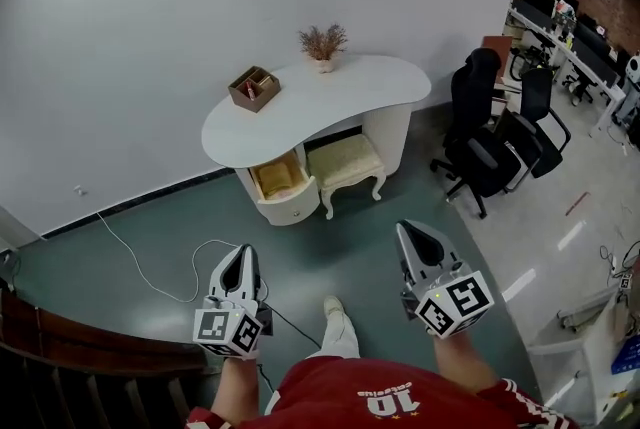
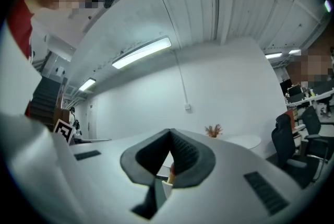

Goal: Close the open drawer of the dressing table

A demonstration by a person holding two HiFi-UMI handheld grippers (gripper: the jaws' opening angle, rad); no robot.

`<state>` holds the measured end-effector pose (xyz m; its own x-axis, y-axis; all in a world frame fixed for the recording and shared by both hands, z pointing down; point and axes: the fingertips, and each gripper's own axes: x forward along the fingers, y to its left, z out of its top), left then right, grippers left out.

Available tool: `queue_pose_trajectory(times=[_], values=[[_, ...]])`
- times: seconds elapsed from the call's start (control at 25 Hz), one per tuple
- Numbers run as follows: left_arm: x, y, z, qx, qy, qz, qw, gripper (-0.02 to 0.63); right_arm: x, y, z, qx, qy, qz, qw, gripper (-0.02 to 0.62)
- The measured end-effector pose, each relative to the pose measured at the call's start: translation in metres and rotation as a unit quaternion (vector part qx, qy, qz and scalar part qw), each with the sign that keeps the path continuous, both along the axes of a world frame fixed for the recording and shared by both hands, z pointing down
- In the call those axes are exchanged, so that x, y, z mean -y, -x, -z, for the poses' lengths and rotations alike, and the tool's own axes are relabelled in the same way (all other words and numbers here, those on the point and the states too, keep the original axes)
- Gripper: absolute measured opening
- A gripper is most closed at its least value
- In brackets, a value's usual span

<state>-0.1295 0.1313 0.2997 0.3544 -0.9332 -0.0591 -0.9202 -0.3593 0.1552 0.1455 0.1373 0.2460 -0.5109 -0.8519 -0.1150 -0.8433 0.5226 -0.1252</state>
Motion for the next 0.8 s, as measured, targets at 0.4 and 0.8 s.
queue_pose_trajectory(times=[0.4, 0.8], values=[[0.122, 0.031, 0.012, 0.006, -0.012, 0.039, 0.9992, 0.003, 0.146, 0.036, 0.025, -0.025, -0.004, 0.039, 0.999, 0.005], [0.218, 0.054, 0.025, -0.004, -0.015, 0.047, 0.9987, 0.003, 0.25, 0.074, 0.036, -0.023, -0.009, 0.067, 0.997, 0.005]])
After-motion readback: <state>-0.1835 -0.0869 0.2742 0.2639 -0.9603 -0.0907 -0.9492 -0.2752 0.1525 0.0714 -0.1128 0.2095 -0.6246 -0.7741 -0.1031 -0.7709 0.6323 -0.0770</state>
